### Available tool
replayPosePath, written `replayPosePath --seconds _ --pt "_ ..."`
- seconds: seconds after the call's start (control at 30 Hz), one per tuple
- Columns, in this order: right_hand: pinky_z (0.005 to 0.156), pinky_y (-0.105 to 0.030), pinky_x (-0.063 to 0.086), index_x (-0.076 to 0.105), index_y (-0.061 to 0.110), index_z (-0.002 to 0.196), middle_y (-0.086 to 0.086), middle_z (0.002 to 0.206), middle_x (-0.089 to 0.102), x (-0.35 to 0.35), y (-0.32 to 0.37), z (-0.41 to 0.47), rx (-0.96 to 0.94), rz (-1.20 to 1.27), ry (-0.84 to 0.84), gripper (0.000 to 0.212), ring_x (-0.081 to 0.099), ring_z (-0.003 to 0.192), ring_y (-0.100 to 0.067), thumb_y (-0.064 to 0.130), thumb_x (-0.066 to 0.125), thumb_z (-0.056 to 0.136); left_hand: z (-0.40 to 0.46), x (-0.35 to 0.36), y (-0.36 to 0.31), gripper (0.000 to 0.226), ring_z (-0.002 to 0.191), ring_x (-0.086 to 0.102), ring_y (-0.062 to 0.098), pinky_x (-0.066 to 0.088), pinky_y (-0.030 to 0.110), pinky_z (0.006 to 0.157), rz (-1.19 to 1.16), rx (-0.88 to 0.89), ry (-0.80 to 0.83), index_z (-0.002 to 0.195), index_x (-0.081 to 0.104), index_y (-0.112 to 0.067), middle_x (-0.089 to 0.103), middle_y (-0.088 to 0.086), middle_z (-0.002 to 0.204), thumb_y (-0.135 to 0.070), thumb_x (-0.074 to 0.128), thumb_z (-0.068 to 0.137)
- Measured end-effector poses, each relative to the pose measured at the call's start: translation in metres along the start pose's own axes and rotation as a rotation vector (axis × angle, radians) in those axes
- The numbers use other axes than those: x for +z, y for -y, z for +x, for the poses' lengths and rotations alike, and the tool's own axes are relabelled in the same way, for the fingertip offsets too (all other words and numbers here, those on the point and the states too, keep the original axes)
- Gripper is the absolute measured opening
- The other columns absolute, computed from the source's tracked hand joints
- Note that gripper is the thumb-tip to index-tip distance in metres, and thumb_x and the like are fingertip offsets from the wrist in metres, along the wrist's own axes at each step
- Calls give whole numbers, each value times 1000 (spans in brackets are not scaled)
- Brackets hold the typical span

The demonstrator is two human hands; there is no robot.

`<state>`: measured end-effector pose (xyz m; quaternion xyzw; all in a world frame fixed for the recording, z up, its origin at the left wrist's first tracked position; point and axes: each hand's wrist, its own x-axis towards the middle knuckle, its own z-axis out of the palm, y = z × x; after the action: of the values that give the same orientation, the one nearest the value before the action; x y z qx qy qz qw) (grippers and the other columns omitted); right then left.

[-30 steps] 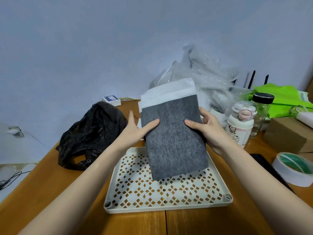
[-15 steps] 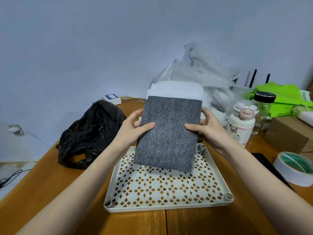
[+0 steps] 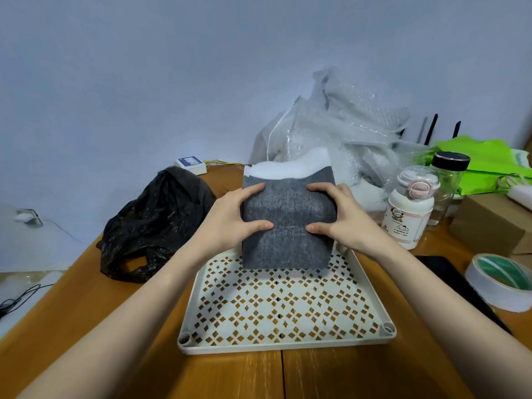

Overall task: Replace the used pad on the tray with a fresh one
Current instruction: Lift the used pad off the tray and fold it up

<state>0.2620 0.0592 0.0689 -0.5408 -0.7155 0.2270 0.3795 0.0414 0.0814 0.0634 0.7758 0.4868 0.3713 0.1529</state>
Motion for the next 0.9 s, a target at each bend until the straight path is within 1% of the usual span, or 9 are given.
replayPosePath --seconds 0.1,0.17,0.27,0.37,0.43,0.53,0.73,0.83,0.9 --pt "87 -19 31 65 23 109 -2 105 40 1 1 1 -30 -131 -91 36 41 100 -11 23 75 75 0 -1 3 37 97 51 14 46 37 87 79 22 -71 107 69 -31 65 -7 102 -40 77 72" --pt "83 -21 29 71 21 96 -2 101 41 1 -1 1 -43 -197 -116 23 38 100 -12 28 75 75 2 -1 7 22 91 49 14 43 32 77 29 3 -107 90 71 -34 63 -4 90 -42 77 70" --pt "85 -24 27 74 20 92 1 102 44 -1 -2 1 -48 -255 -117 24 33 103 -12 35 74 73 5 -1 11 26 99 47 10 40 20 80 -109 -63 -98 91 72 -24 54 -1 101 -41 76 71" --pt "76 -23 38 72 22 86 4 96 59 -5 2 0 -16 -104 -26 15 51 93 -10 31 76 74 4 -3 8 30 104 59 8 50 26 89 -304 -88 45 102 66 -23 62 -7 109 -43 66 79" --pt "69 -22 43 70 23 84 5 85 67 -7 5 -2 17 -40 100 10 60 80 -9 28 75 76 3 -3 5 20 97 63 4 52 28 87 -285 -30 55 101 63 -27 67 -12 102 -39 59 87" --pt "81 -27 51 70 21 96 4 96 71 -6 5 -2 -6 -34 250 21 65 90 -10 27 74 77 2 -3 -3 3 88 61 -5 47 17 80 -194 97 10 92 59 -34 65 -19 93 -33 56 91" --pt "88 -25 53 64 16 114 -2 112 70 -2 9 -5 27 331 386 37 67 101 -12 19 72 78 7 -3 -13 14 82 60 -2 45 21 77 -141 226 -16 94 59 -17 65 -14 88 -30 61 90" --pt "79 -25 55 65 12 109 -4 104 73 0 8 -6 53 468 305 33 70 92 -14 10 71 77 7 -4 -16 33 84 66 11 50 26 74 -386 66 -108 105 55 -16 69 -3 94 -34 70 81" --pt "70 -21 55 64 10 106 -1 98 73 4 7 -6 60 581 173 30 70 83 -10 4 70 78 8 -4 -12 58 93 66 9 51 24 76 -541 -131 -77 118 48 -22 66 -2 109 -46 72 71"
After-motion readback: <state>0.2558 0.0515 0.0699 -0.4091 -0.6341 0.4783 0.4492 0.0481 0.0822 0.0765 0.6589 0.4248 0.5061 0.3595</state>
